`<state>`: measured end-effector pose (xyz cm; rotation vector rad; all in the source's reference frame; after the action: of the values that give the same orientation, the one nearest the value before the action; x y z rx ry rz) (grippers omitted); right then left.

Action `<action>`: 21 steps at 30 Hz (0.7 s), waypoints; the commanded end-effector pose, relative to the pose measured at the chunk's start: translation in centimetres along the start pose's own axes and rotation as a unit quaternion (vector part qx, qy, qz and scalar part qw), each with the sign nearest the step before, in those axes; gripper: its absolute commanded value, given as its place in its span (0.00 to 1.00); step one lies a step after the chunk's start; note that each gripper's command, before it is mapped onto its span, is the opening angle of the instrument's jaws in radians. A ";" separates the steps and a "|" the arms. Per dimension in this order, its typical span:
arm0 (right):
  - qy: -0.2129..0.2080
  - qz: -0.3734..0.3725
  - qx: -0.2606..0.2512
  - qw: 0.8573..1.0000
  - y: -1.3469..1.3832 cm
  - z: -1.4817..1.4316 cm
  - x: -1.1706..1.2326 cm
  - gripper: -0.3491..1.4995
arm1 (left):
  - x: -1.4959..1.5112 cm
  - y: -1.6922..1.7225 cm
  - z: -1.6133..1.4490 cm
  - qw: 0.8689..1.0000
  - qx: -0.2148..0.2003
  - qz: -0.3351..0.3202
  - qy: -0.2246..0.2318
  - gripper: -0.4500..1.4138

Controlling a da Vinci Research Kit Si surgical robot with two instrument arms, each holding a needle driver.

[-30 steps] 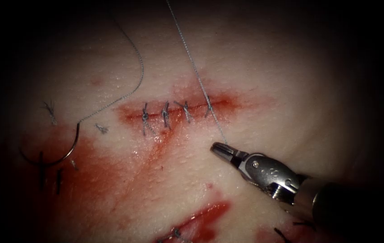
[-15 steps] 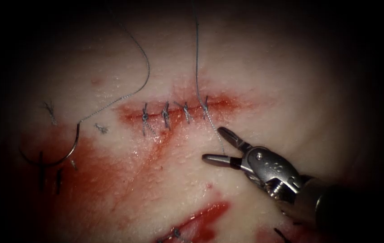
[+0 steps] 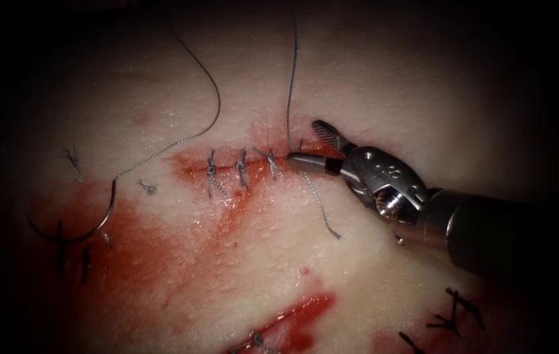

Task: Wound Closure

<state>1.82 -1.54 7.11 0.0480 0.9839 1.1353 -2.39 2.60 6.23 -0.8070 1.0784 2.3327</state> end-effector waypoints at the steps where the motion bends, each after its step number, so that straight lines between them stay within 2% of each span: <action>1: 0.001 -0.011 0.000 1.000 0.00 0.19 0.00 0.99 | 0.06 -0.03 0.08 1.000 0.003 0.000 0.003 0.00; 3: -0.003 -0.026 0.001 1.000 0.00 0.30 -0.07 0.99 | 0.12 -0.03 -0.01 1.000 0.002 -0.007 0.013 0.00; 9: -0.005 -0.044 0.006 0.999 -0.05 0.37 -0.15 0.99 | 0.25 -0.01 -0.20 1.000 0.006 -0.020 0.023 0.00; 18: -0.004 -0.093 0.009 0.996 -0.10 0.39 -0.08 0.99 | 0.41 -0.02 -0.46 0.999 0.009 -0.027 0.029 0.00; 19: -0.003 -0.110 0.007 0.994 -0.10 0.41 -0.06 0.99 | 0.49 -0.03 -0.60 0.999 0.009 -0.036 0.035 0.00; 21: -0.003 -0.116 0.007 0.993 -0.10 0.41 -0.06 0.99 | 0.52 -0.03 -0.65 0.999 0.009 -0.039 0.036 0.00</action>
<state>2.09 -1.51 7.28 -0.0526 0.9622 0.9073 -2.50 2.05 5.49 -0.9143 1.0748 2.2422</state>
